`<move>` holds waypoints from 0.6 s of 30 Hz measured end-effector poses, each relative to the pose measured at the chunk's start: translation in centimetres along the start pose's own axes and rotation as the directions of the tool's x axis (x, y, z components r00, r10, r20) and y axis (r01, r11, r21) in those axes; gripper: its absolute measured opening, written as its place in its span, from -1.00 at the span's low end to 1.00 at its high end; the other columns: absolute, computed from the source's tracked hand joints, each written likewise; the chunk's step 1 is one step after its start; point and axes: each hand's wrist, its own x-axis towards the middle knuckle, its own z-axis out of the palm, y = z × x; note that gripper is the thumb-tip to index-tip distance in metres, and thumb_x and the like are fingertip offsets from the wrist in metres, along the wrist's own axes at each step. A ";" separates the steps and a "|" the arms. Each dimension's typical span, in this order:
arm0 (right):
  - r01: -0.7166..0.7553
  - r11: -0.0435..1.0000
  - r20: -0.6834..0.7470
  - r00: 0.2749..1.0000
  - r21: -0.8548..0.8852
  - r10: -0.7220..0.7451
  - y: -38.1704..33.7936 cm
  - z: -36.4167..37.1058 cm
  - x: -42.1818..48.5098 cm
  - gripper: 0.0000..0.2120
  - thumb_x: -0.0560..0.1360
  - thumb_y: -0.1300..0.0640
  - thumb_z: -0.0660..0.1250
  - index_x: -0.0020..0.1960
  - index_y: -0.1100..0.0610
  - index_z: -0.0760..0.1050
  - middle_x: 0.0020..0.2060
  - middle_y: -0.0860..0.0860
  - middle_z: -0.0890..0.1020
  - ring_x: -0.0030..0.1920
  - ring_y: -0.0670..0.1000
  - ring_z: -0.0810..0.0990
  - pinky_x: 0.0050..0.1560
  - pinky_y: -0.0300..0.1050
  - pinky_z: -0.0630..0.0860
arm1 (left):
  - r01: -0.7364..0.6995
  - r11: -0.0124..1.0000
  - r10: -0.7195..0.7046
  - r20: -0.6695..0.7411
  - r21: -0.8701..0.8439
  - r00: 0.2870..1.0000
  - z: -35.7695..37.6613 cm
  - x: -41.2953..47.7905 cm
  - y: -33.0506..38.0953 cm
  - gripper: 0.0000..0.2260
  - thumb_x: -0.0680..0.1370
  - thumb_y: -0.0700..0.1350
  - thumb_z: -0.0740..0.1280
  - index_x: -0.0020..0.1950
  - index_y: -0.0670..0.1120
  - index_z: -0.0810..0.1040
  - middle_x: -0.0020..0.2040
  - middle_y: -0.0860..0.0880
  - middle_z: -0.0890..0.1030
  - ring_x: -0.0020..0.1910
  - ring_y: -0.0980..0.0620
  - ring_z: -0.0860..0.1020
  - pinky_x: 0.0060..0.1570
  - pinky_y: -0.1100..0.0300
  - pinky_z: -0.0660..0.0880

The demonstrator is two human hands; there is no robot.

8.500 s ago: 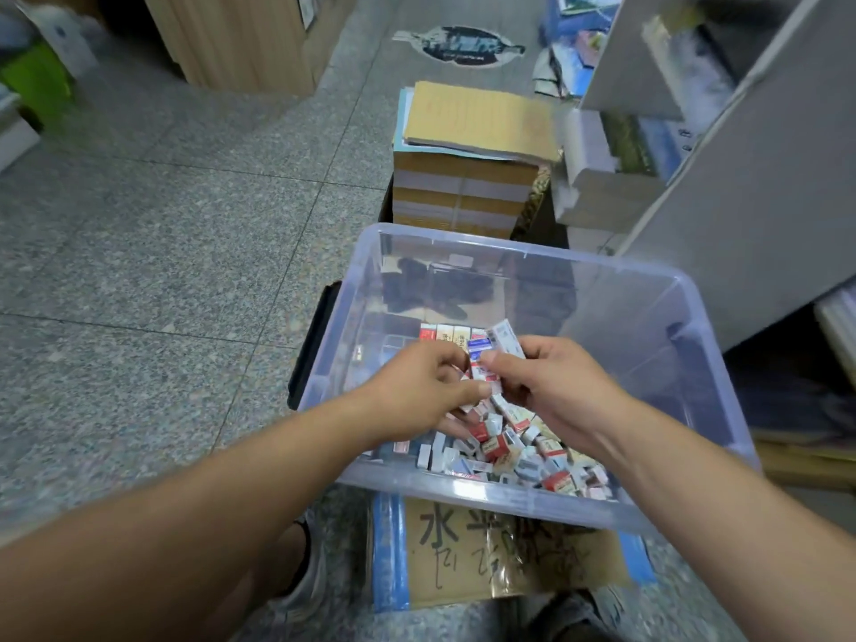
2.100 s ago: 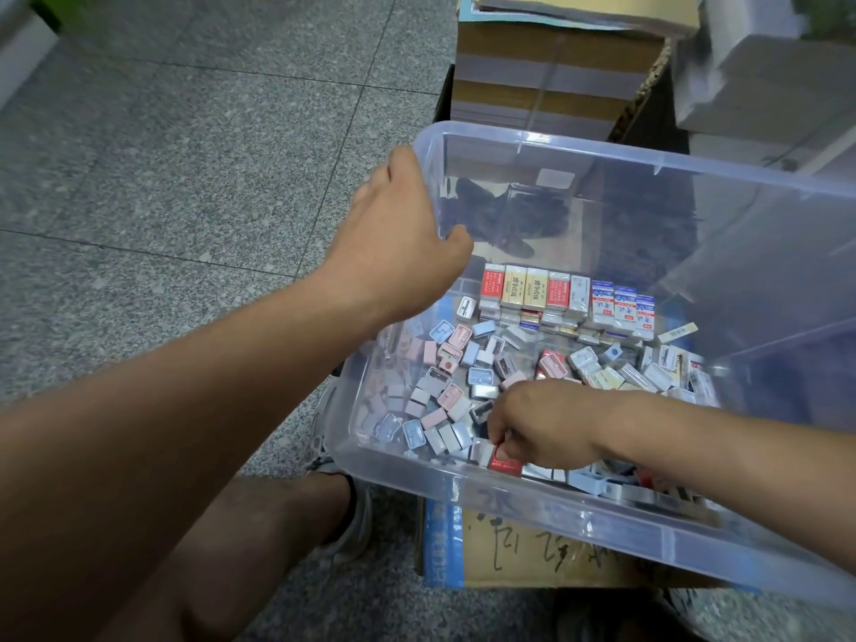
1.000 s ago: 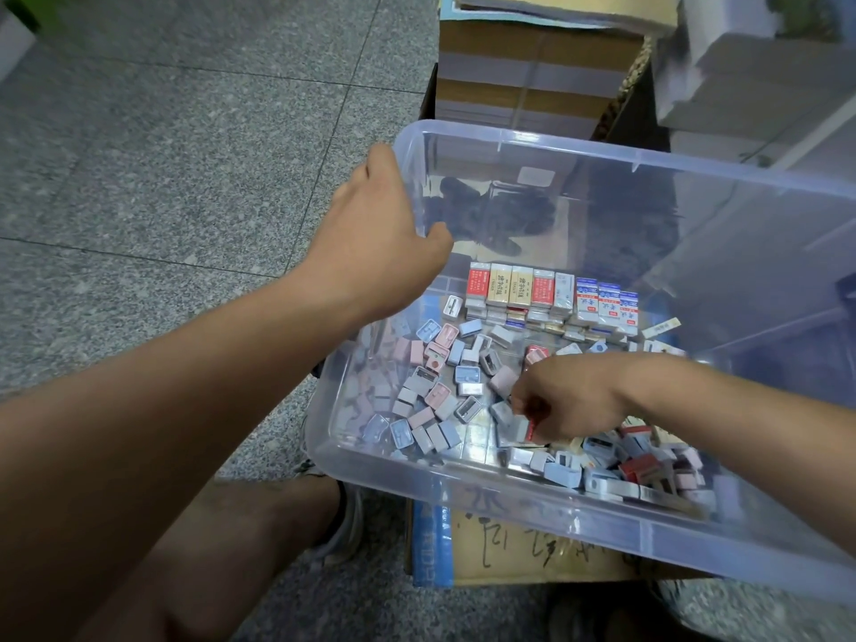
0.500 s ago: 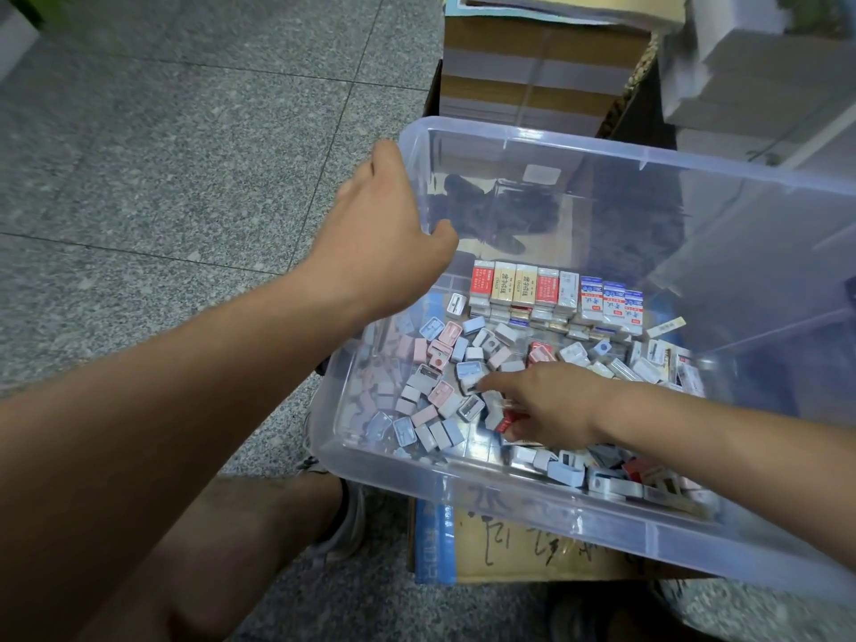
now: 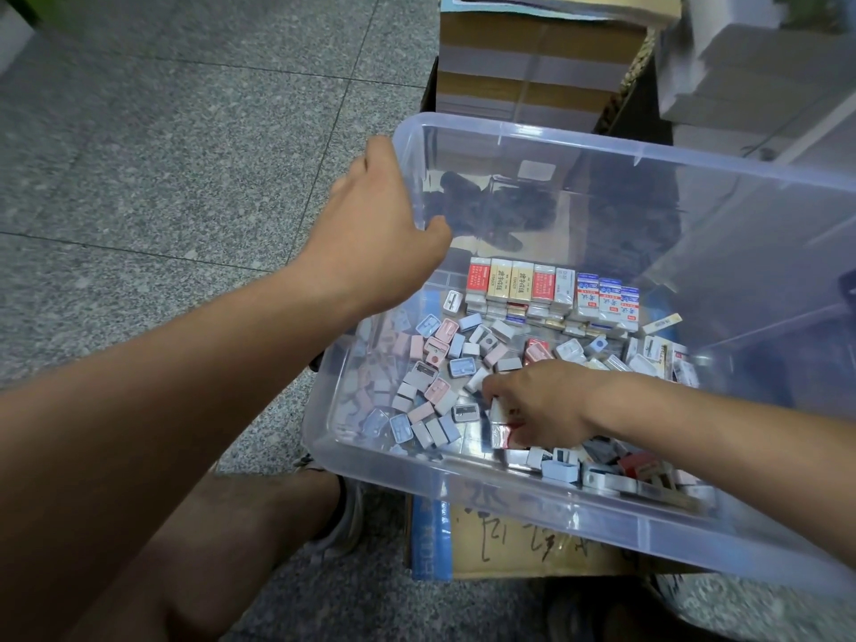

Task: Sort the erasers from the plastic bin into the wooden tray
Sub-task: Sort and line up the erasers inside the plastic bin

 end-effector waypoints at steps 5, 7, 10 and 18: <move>0.030 0.999 0.019 0.999 0.016 -0.030 0.2 0.1 0.1 -0.43 0.58 0.00 0.35 0.50 0.02 0.18 0.22 0.08 0.55 0.13 0.14 0.53 0.08 0.04 0.50 | -0.002 1.000 0.001 -0.012 -0.004 1.000 0.1 0.0 0.0 -0.58 0.57 0.02 0.35 0.32 -0.10 0.30 0.18 -0.06 0.45 0.13 -0.08 0.46 -0.01 0.07 0.33; 0.047 0.997 0.020 0.999 0.064 -0.048 0.4 0.1 0.1 -0.45 0.57 0.01 0.37 0.47 0.01 0.20 0.18 0.06 0.54 0.11 0.12 0.53 0.05 0.04 0.49 | -0.004 1.000 0.004 -0.012 -0.008 1.000 0.1 0.0 0.0 -0.58 0.56 0.02 0.35 0.32 -0.10 0.30 0.18 -0.06 0.46 0.14 -0.09 0.46 -0.01 0.07 0.34; 0.063 0.984 0.030 0.997 0.170 -0.069 1.0 0.5 0.2 -0.52 0.56 -0.02 0.39 0.38 -0.06 0.26 0.04 0.03 0.58 0.01 0.11 0.57 0.07 0.15 0.55 | -0.007 1.000 0.007 -0.012 -0.002 1.000 0.1 0.1 0.0 -0.57 0.56 0.03 0.35 0.32 -0.10 0.30 0.18 -0.06 0.46 0.13 -0.09 0.47 0.00 0.06 0.36; 0.097 0.974 0.028 0.994 0.206 -0.105 1.0 0.6 0.9 -0.51 0.60 0.01 0.36 0.49 -0.09 0.31 0.00 -0.15 0.52 -0.04 -0.05 0.50 -0.13 -0.24 0.37 | -0.007 1.000 0.007 -0.016 0.006 1.000 0.1 0.1 0.0 -0.56 0.56 0.02 0.34 0.34 -0.11 0.29 0.19 -0.06 0.45 0.14 -0.09 0.46 0.01 0.06 0.34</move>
